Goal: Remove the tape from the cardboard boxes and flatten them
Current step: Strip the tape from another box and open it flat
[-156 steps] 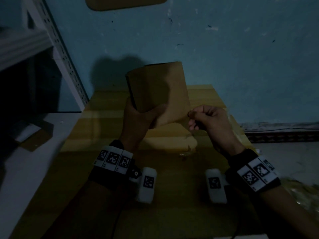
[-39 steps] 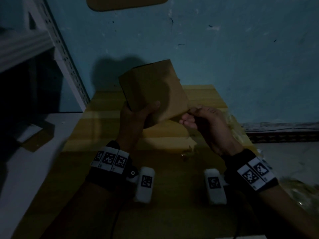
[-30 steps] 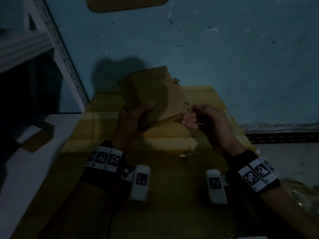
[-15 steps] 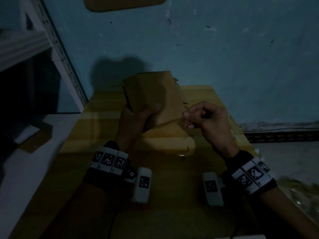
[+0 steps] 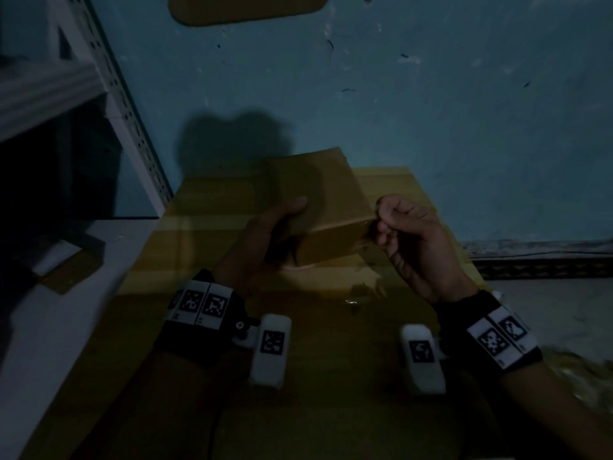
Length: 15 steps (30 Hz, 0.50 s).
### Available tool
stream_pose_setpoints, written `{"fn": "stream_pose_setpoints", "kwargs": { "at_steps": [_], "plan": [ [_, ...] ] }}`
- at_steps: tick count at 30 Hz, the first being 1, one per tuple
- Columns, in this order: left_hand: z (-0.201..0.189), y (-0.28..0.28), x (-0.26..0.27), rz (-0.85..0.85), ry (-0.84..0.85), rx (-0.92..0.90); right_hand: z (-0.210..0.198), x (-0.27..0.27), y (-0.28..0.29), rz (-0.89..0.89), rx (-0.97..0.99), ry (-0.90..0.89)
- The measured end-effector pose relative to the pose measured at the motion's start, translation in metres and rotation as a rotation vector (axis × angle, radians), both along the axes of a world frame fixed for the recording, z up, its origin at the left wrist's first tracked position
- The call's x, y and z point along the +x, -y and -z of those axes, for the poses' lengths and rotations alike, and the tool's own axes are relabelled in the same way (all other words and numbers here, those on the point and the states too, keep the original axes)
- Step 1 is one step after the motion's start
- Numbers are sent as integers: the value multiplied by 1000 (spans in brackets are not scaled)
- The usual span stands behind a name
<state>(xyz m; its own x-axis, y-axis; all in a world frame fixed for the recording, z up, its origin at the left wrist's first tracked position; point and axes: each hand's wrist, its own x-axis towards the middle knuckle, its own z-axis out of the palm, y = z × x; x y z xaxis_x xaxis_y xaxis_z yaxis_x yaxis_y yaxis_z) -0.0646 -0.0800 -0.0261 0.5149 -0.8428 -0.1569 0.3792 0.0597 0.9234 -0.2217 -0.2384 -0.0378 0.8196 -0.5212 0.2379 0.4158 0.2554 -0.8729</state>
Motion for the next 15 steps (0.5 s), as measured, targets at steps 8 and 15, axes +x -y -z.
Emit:
{"fn": "stream_pose_setpoints", "kwargs": {
  "at_steps": [8, 15],
  "plan": [
    [3, -1, 2, 77, -43, -37, 0, -2, -1, -58, 97, 39],
    [4, 0, 0, 67, -44, -95, 5, -2, 3, -220, 241, 186]
  ]
}}
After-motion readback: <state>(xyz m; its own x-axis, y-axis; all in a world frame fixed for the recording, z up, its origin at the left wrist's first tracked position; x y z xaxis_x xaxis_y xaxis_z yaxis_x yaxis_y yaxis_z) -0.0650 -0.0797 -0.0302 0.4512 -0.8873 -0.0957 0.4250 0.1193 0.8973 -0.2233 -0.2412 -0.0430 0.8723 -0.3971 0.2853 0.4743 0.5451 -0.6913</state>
